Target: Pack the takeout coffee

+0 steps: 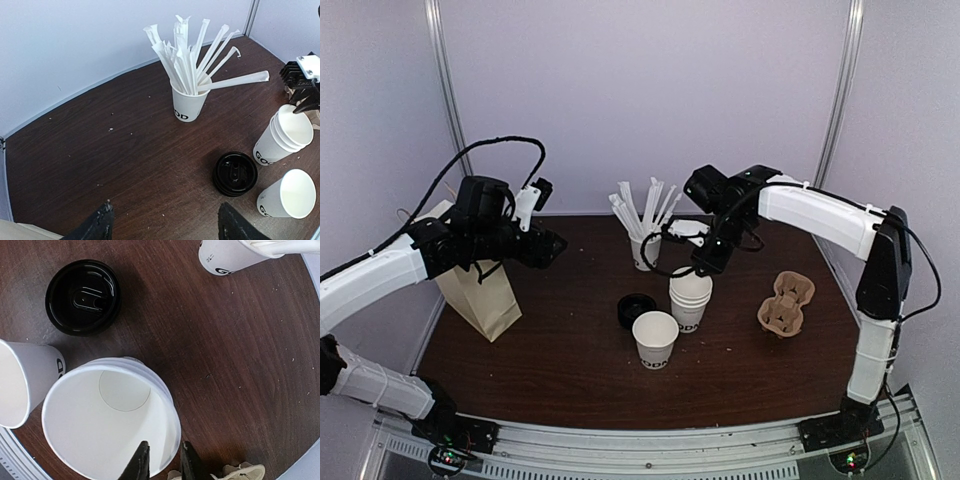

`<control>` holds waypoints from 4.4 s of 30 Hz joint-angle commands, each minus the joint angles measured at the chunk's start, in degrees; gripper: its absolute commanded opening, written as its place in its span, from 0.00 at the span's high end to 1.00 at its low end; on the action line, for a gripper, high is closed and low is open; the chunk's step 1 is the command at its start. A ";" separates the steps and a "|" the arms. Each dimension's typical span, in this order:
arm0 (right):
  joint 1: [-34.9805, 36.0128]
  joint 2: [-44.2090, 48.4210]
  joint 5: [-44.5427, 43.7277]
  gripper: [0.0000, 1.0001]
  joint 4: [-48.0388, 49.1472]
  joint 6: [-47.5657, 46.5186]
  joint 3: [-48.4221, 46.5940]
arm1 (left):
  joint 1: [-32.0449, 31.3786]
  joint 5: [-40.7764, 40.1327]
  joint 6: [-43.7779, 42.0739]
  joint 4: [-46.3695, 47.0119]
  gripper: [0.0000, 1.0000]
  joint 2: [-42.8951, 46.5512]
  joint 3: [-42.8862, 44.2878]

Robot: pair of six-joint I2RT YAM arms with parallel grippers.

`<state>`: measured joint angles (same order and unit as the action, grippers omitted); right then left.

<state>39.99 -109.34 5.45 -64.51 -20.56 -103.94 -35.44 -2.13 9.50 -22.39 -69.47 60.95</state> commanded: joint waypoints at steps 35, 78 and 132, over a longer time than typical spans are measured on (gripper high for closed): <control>-28.19 -19.11 7.13 1.00 -8.93 7.66 -29.21 | 0.46 1.77 0.85 2.36 0.27 -0.56 -0.48; 15.41 7.20 12.20 0.58 -0.41 -24.27 8.99 | -2.00 19.55 -0.40 -9.71 0.36 -21.36 10.61; 20.78 15.20 2.32 0.61 -4.98 -23.47 11.18 | -2.12 17.25 10.05 -11.89 0.52 -24.32 15.01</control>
<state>63.57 -101.65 7.86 -65.69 -44.93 -88.51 -37.34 14.96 12.60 -34.85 -91.74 72.79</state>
